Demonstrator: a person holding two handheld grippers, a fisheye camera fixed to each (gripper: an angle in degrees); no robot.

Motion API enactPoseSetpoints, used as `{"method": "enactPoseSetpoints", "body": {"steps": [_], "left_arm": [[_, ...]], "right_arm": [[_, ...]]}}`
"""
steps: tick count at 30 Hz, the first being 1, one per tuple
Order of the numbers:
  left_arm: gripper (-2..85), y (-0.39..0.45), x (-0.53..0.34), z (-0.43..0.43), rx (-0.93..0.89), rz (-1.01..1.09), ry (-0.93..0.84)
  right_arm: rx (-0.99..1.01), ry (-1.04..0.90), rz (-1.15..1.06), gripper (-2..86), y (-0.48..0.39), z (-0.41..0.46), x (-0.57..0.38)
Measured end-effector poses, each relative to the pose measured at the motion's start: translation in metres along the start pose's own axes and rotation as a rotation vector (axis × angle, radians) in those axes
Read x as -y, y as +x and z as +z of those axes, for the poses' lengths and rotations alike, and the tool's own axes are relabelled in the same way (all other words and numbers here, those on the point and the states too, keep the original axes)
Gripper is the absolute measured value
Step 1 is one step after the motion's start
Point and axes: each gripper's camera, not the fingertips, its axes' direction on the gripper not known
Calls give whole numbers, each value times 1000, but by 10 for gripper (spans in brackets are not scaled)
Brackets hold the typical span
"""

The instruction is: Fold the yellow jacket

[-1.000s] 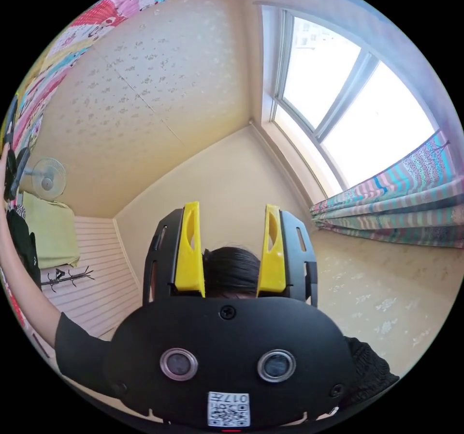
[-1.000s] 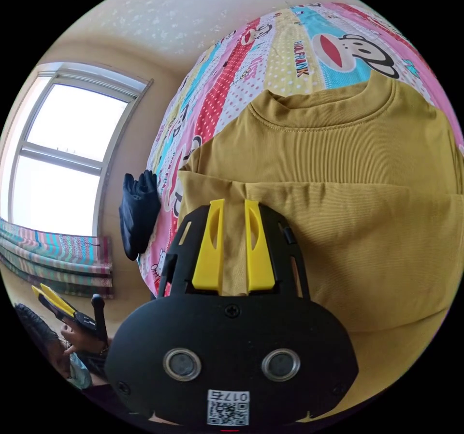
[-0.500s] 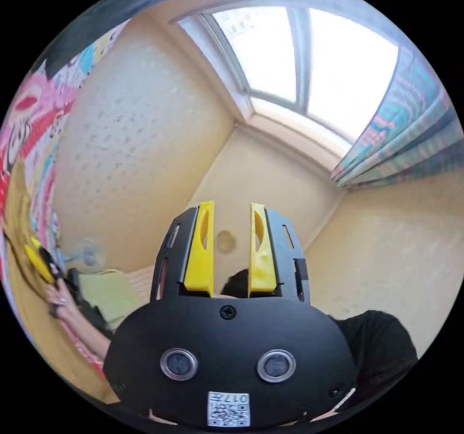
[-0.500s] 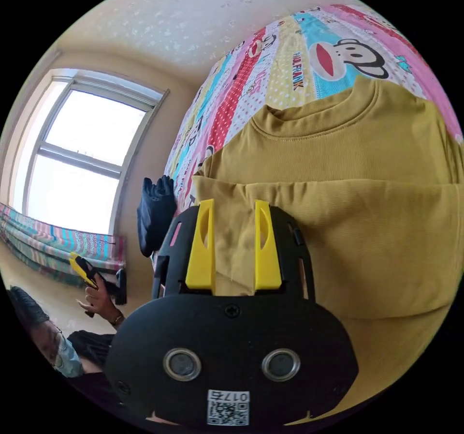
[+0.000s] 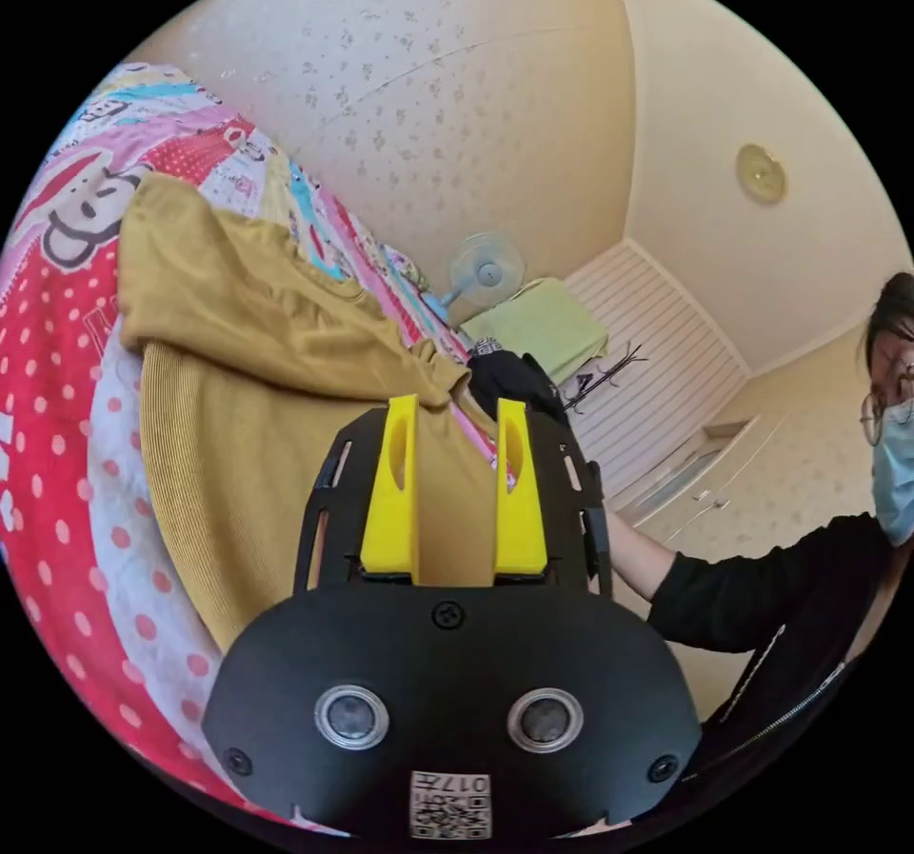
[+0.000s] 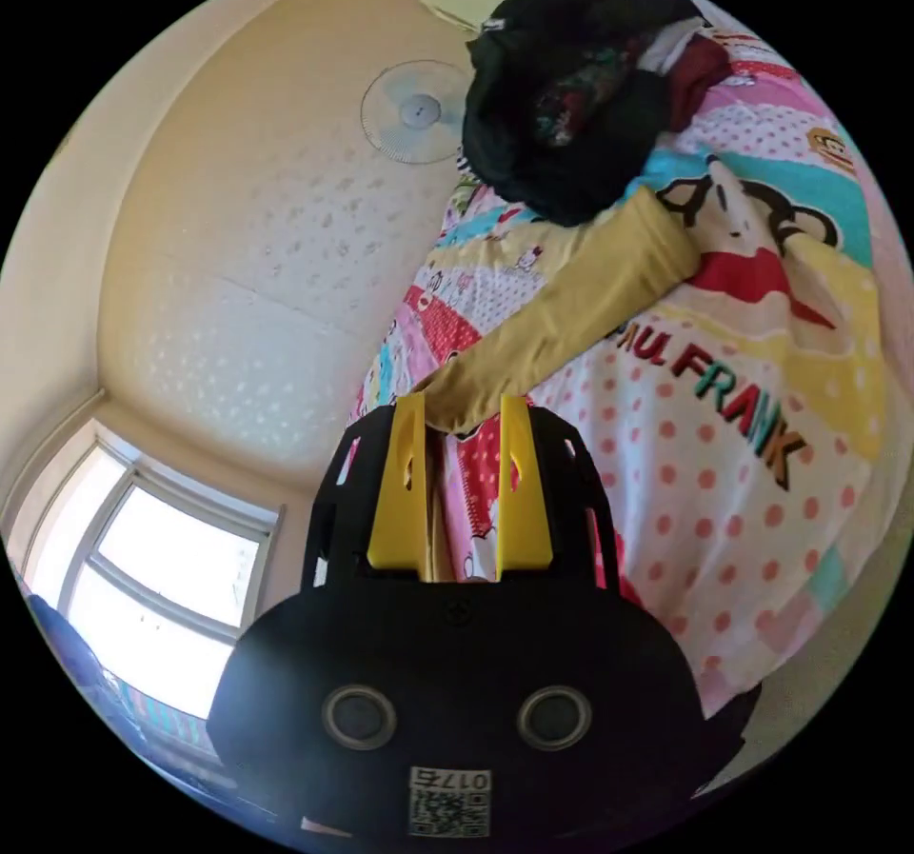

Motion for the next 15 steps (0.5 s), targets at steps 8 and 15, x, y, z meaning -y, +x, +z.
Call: {"method": "enactPoseSetpoints", "body": {"steps": [8,15], "left_arm": [[94,-20,8,37,-42,-108,-15],[75,-25,15,48,-85,-157,-3]], "right_arm": [[-34,116,206,114,56,-52,55],[-8,97,236,53,52,-51,98]]}}
